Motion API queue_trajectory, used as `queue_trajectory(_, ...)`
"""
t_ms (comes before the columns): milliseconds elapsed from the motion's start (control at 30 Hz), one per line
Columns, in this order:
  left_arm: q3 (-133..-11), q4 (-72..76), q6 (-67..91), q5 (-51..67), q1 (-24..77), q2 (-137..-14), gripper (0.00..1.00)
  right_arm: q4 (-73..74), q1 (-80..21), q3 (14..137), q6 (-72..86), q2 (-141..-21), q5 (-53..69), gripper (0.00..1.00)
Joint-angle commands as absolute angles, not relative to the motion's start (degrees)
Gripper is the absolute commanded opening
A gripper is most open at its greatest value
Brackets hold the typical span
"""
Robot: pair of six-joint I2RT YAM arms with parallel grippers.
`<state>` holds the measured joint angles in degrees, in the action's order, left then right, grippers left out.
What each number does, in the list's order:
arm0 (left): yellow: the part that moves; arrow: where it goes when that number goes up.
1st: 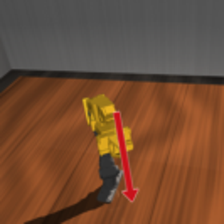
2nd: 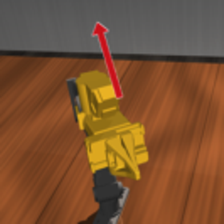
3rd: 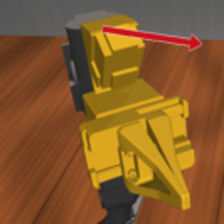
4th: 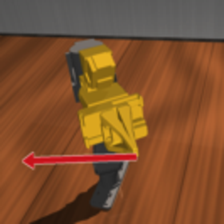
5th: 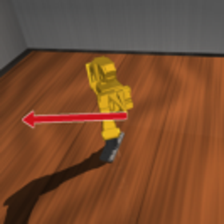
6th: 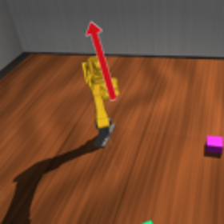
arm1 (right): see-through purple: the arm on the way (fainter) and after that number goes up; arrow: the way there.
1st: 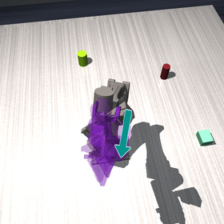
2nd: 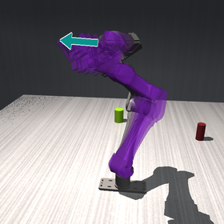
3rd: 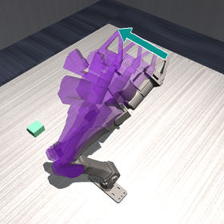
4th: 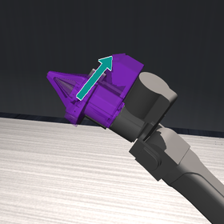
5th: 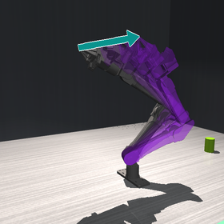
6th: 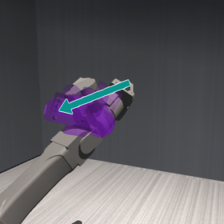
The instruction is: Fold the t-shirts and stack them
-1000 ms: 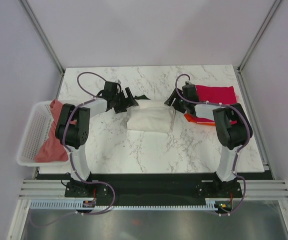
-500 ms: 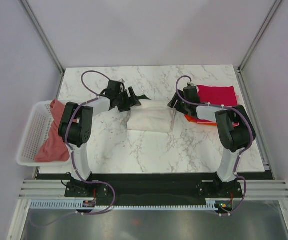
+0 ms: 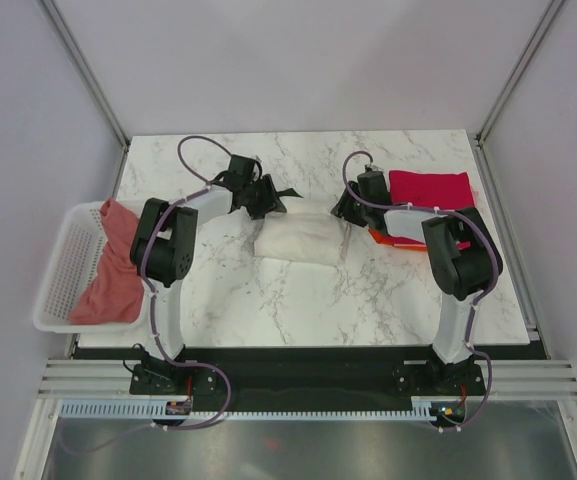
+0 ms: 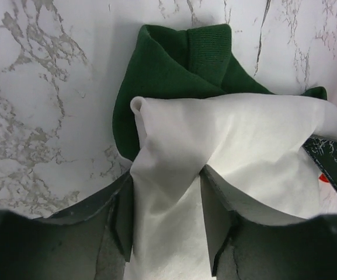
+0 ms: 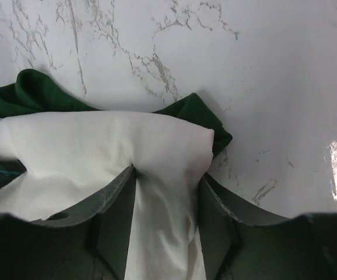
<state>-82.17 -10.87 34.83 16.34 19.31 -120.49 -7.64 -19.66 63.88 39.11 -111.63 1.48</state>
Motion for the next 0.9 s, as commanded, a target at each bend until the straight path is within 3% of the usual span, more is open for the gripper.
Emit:
queue_trajectory(0, -84.7, -14.2, 33.8, 15.3, 19.9, -123.7, 0.52, -2.6, -20.8, 65.9, 38.7, -114.7, 1.8, 0.50)
queue_trajectory(267, -90.1, -17.1, 31.6, 15.9, 19.7, -126.1, 0.12, -0.1, -22.4, 73.6, 34.2, -116.4, 5.2, 0.09)
queue_trajectory(333, -89.7, -17.3, 29.9, 16.3, 19.7, -124.2, 0.09, 1.2, -22.9, 73.7, 32.5, -114.6, 6.6, 0.03)
queue_trajectory(433, -86.3, -17.1, 29.5, 14.8, 19.7, -118.7, 0.02, 0.5, -23.3, 72.1, 31.0, -110.8, 9.1, 0.01)
queue_trajectory(867, -75.7, -14.2, 33.0, 14.0, 24.9, -93.7, 0.02, 7.6, -22.2, 67.2, 26.8, -86.5, 8.0, 0.00)
